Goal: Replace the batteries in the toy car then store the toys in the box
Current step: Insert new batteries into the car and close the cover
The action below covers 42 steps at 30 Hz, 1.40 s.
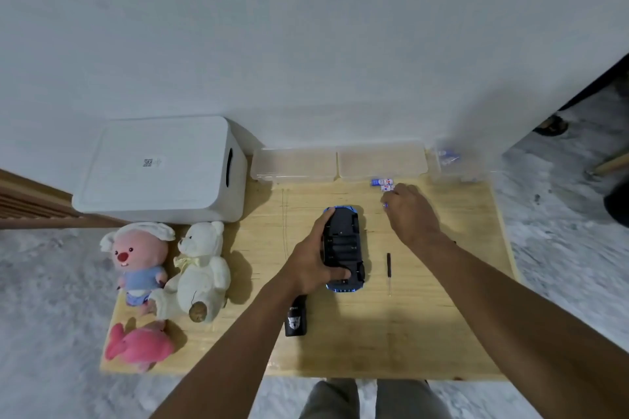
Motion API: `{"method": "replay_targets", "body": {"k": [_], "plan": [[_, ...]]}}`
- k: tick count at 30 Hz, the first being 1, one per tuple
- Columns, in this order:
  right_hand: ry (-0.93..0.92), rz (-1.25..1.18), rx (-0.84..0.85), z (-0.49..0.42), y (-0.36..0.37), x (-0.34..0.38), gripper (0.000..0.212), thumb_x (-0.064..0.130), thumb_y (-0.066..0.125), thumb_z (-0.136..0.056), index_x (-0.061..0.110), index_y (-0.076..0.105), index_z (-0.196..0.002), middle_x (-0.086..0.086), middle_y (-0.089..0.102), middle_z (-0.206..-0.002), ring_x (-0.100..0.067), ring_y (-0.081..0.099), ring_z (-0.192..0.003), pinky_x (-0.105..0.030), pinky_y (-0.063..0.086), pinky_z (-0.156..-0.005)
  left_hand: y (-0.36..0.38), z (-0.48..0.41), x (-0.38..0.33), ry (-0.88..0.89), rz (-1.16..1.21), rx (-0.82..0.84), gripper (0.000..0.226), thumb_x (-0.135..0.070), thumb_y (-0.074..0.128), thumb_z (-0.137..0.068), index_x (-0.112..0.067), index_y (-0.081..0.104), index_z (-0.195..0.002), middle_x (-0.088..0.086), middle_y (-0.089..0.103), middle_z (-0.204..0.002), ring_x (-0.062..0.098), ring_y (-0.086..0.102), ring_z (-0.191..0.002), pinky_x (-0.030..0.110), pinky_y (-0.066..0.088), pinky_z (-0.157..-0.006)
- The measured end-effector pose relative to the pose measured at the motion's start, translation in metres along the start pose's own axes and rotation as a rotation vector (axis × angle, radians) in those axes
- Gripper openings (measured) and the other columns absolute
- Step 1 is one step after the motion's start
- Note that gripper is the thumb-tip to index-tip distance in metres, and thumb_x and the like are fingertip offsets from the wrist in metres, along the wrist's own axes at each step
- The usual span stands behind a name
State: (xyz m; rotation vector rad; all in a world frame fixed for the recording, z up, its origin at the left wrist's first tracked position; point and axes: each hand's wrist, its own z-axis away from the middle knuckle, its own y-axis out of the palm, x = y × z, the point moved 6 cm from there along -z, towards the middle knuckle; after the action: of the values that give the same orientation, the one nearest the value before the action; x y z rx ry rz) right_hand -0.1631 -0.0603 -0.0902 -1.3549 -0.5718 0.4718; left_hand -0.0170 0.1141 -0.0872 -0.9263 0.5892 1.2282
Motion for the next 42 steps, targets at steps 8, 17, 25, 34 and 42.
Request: {"method": "replay_targets", "body": {"k": [8, 17, 25, 34, 42], "plan": [[0.193, -0.286, -0.041, 0.009, -0.032, -0.009, 0.015, 0.004, 0.051, -0.089, 0.005, 0.052, -0.104, -0.012, 0.055, -0.098, -0.031, 0.05, -0.081, -0.036, 0.043, -0.067, -0.01, -0.007, -0.009, 0.015, -0.009, 0.0, 0.126, -0.003, 0.088, -0.074, -0.056, 0.01, -0.158, -0.007, 0.055, -0.145, 0.014, 0.061, -0.126, 0.033, 0.053, -0.104], [0.058, 0.233, 0.131, 0.009, -0.013, -0.01, 0.047, 0.015, 0.069, -0.086, 0.019, 0.055, -0.13, -0.003, 0.056, -0.12, -0.029, 0.064, -0.056, -0.028, 0.033, -0.046, -0.016, -0.007, -0.014, 0.02, -0.011, -0.016, 0.124, -0.002, 0.088, -0.076, -0.049, 0.011, -0.161, -0.008, 0.056, -0.143, 0.015, 0.061, -0.124, 0.024, 0.053, -0.097], [-0.032, 0.179, 0.056, 0.009, -0.026, 0.001, 0.043, 0.02, 0.069, -0.082, 0.004, 0.06, -0.12, -0.01, 0.068, -0.08, -0.031, 0.062, -0.056, -0.029, 0.037, -0.044, -0.013, -0.005, -0.01, 0.009, -0.023, -0.011, 0.125, -0.003, 0.088, -0.076, -0.047, 0.009, -0.162, -0.012, 0.055, -0.142, 0.012, 0.059, -0.125, 0.012, 0.049, -0.09], [0.255, -0.201, 0.072, 0.004, -0.022, -0.008, 0.031, 0.032, 0.047, -0.095, 0.005, 0.056, -0.107, -0.014, 0.067, -0.093, -0.034, 0.06, -0.083, -0.032, 0.04, -0.066, -0.01, -0.005, -0.006, -0.003, -0.019, -0.006, 0.125, -0.001, 0.087, -0.076, -0.047, 0.009, -0.162, -0.026, 0.051, -0.131, 0.011, 0.062, -0.119, 0.011, 0.053, -0.082], [-0.005, 0.062, -0.024, -0.007, -0.024, 0.012, 0.042, 0.005, 0.054, -0.094, 0.013, 0.058, -0.135, -0.006, 0.071, -0.109, -0.033, 0.069, -0.082, -0.033, 0.048, -0.061, -0.011, -0.004, -0.003, -0.005, -0.028, -0.01, 0.125, -0.001, 0.087, -0.076, -0.045, 0.007, -0.162, -0.026, 0.051, -0.132, 0.008, 0.062, -0.12, 0.011, 0.051, -0.087]]}}
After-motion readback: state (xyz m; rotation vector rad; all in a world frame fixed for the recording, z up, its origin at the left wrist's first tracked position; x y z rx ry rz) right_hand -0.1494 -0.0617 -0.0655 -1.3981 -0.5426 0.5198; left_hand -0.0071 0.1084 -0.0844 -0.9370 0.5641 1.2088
